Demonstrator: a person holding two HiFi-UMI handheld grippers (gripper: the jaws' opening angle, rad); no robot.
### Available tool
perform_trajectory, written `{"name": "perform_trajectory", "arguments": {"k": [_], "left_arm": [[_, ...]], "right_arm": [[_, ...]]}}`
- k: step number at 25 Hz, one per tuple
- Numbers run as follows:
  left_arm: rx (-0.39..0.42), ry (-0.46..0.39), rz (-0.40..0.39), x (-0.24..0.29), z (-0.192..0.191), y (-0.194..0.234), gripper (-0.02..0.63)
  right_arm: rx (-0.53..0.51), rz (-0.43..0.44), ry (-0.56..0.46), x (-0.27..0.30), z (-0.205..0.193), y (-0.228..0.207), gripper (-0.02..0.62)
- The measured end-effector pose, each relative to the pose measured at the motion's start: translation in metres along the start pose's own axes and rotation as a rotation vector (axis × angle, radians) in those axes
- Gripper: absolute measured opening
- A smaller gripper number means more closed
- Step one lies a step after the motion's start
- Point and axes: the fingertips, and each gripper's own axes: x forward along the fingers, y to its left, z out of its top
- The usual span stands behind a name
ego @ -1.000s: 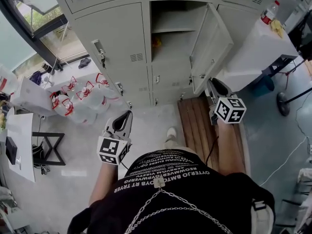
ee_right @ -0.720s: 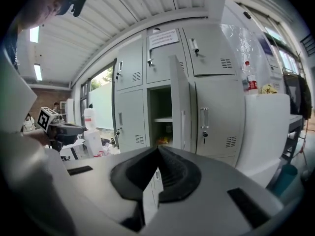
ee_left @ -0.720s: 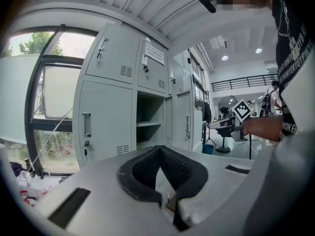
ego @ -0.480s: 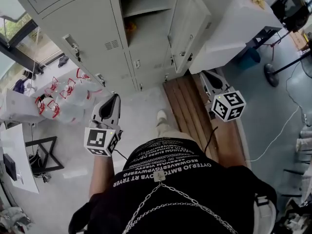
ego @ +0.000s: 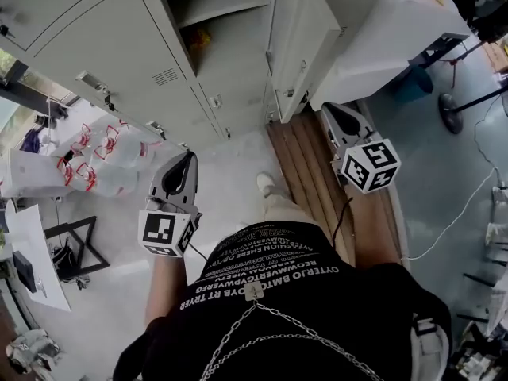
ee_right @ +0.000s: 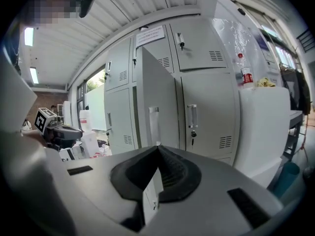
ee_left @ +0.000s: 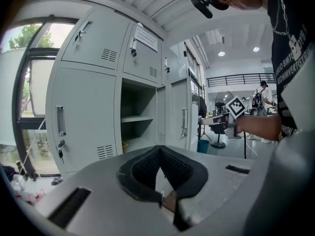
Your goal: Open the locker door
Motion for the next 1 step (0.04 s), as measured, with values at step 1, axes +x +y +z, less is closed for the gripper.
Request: {"name": "perform_trajectory", "arguments": {"k": [1], "left_arm": [[0.002, 0.0, 0.004, 0.0073, 0.0022, -0.0018, 0.005]], "right_arm": [[0.004, 0.01, 0.003, 0.0067, -0.0016, -0.0058, -0.002]]}}
